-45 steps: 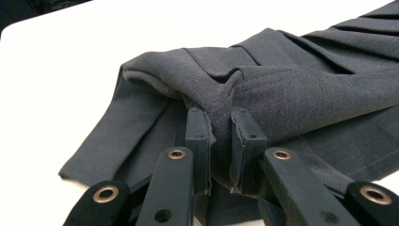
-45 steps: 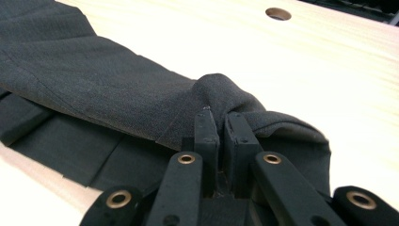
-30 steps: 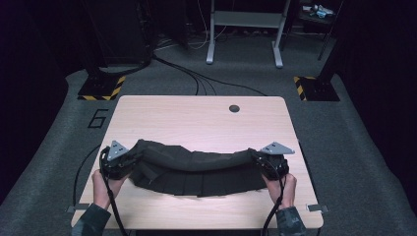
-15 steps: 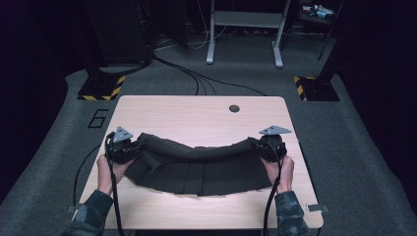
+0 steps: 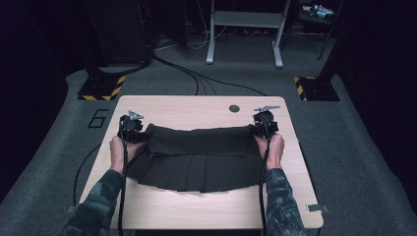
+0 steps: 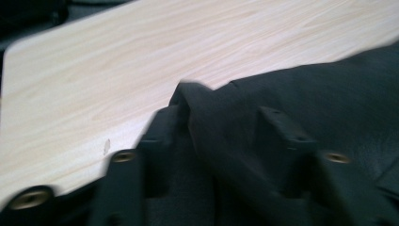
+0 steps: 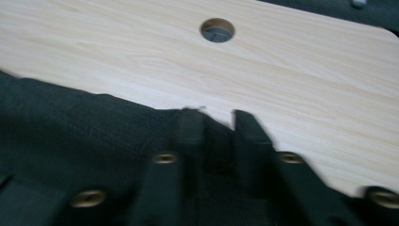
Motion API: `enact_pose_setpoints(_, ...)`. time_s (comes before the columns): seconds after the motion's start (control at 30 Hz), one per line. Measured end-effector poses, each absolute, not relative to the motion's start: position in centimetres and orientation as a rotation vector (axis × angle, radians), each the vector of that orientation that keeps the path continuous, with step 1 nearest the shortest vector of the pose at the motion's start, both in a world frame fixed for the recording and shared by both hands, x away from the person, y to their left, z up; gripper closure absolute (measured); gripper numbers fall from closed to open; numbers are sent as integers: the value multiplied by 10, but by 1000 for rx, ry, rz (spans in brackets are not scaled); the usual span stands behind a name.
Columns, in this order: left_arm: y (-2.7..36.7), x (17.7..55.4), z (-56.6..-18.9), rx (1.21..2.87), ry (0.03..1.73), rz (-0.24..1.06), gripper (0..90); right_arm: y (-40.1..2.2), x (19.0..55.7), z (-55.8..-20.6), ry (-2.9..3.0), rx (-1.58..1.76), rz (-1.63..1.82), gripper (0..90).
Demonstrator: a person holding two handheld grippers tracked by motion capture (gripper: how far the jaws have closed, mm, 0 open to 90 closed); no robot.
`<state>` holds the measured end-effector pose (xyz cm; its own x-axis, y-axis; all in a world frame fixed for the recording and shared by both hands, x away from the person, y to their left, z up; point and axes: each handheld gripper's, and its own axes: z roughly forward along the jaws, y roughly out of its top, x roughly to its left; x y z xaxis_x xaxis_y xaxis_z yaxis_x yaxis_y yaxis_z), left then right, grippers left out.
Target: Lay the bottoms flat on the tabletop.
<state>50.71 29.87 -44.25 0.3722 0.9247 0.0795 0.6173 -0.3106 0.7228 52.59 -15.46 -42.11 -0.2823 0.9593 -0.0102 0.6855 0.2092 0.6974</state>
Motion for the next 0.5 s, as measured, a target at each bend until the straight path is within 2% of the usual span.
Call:
enact_pose_setpoints(0.03,301,508,-444,2038,1326,664,367,-155,528,-422,2052,1546,816,573)
enact_pose_setpoints(0.07,304,508,-446,2029,1333,645,339,-155,528,-423,2044,1547,817,518)
enact_pose_setpoints(0.1,305,506,-447,2031,1337,649,318,-154,526,-424,2043,1561,811,448)
enact_pose_setpoints(0.17,311,504,-453,2037,1342,630,276,-155,520,-427,2049,1548,800,409)
enact_pose_setpoints(0.23,316,502,-457,2023,1369,587,241,-157,514,-432,2062,1546,807,322)
enact_pose_setpoints(0.5,312,499,-475,2062,1351,529,164,-169,491,-467,2131,1552,818,151)
